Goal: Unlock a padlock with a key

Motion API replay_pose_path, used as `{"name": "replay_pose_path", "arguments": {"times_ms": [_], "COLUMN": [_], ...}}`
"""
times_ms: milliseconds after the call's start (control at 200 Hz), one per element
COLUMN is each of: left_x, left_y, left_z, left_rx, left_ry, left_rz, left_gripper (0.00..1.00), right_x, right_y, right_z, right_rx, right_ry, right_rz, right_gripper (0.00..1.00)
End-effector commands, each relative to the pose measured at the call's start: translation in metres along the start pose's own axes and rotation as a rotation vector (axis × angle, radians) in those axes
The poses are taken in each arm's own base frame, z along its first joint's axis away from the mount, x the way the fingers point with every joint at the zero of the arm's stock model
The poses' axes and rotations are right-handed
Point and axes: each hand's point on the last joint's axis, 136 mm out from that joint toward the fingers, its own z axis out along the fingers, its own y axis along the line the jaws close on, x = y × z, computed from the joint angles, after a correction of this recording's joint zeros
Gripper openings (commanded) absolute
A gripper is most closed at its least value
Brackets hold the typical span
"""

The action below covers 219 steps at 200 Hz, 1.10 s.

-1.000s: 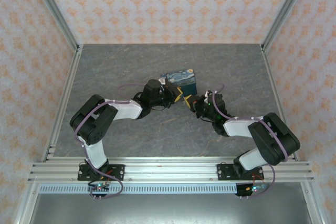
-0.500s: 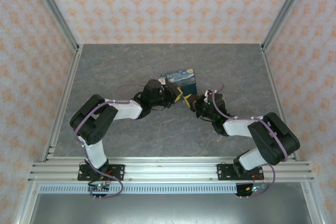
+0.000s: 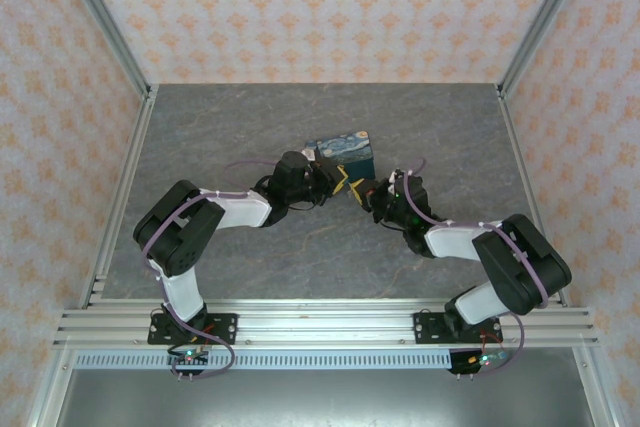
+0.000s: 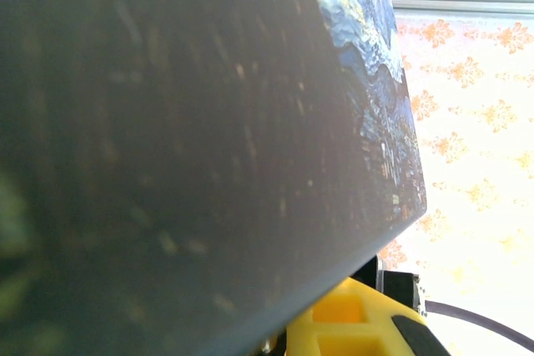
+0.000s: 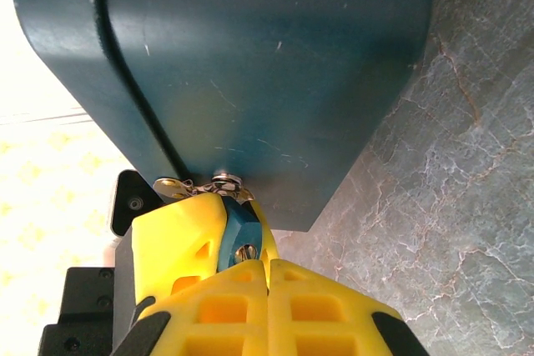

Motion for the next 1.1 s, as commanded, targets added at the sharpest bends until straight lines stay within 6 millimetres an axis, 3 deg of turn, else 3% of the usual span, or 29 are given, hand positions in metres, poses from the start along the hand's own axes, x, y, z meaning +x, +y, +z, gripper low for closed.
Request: {"name": "replay_pose_path", "arguments": {"times_ms": [0,470,706,1091], "left_x": [0.020,0.035,0.032,0.033], "left_y": [-0.031,-0.041,-0.052,-0.063], "left_z": [0.003,-0.001,-0.004,-0.007], "left_rx": [0.104,0.141,0.212,0.257], "left_ry": [0.067,0.090,0.067,0.057], "left_rz": [-0.007,-0.022,-0.080,-0.111], "left_gripper": [0.00,0.00,0.00,0.00], "right_x": [-0.005,0.003,-0.003,-0.005], "right_y": [0.008,0.028,0.011,0.021], "right_z": [0.008,0.027,0.027,0.029], "right_rx": [-0.020,-0.114,-0.105,-0.177], "right_ry": [-0.023,0.044,0.019,0.017], "right_rz": [-0.067,-0.236,-0.106,-0.007], "right_gripper": [0.00,0.00,0.00,0.00]}}
